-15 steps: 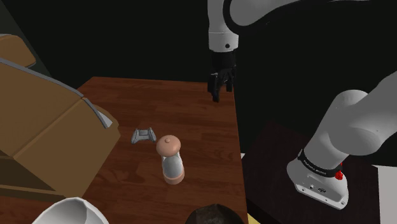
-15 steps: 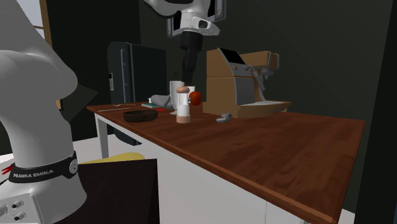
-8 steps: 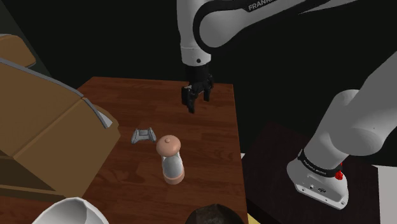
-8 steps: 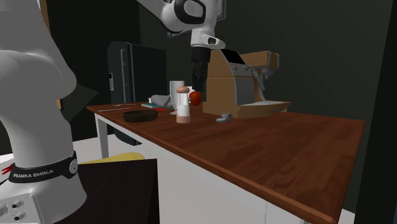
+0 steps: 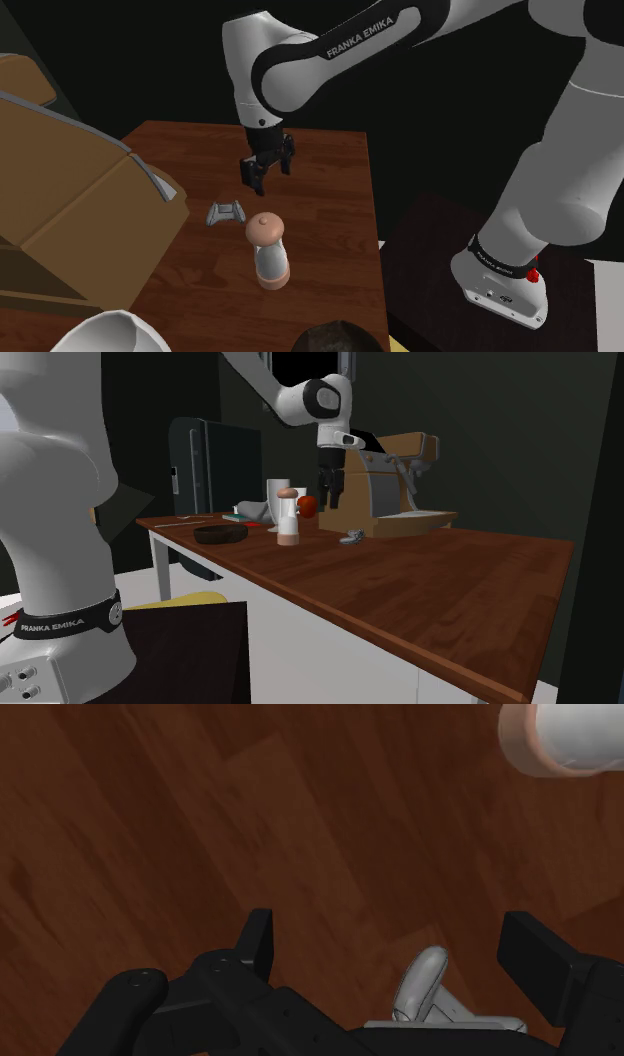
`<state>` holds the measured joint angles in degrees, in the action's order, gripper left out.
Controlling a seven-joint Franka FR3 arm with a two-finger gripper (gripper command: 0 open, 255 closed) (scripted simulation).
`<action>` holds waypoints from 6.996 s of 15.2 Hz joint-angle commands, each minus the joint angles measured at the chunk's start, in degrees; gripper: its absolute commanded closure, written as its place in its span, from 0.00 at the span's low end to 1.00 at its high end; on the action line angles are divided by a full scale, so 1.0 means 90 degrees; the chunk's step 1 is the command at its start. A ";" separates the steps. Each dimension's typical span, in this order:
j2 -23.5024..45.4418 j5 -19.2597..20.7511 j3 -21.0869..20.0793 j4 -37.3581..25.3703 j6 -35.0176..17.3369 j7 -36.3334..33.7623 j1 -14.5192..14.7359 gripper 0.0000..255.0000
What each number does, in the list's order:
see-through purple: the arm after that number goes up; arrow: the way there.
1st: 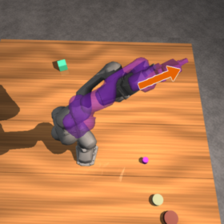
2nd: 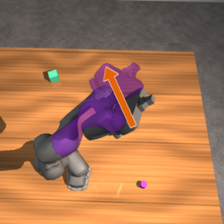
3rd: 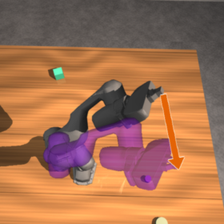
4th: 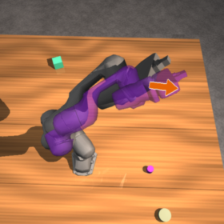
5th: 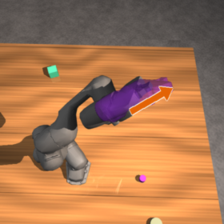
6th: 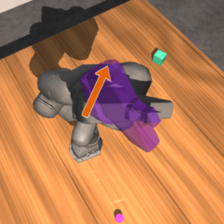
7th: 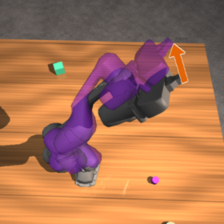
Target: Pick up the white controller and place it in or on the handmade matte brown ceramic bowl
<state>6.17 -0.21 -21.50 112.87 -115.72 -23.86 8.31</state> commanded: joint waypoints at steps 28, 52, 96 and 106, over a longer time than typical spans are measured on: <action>0.3642 0.1692 0.0200 -0.3691 0.0002 -0.1143 0.1378 0.00; 0.2727 0.3734 0.0338 -0.1510 -0.2155 0.1281 0.1055 0.00; 0.1311 0.2923 -0.0155 -0.1419 -0.0917 0.1739 0.0943 1.00; -0.0179 0.2521 -0.0670 0.0416 -0.1122 0.0765 0.1353 1.00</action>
<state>5.94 22.96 -26.93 115.00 -125.76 -15.84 19.92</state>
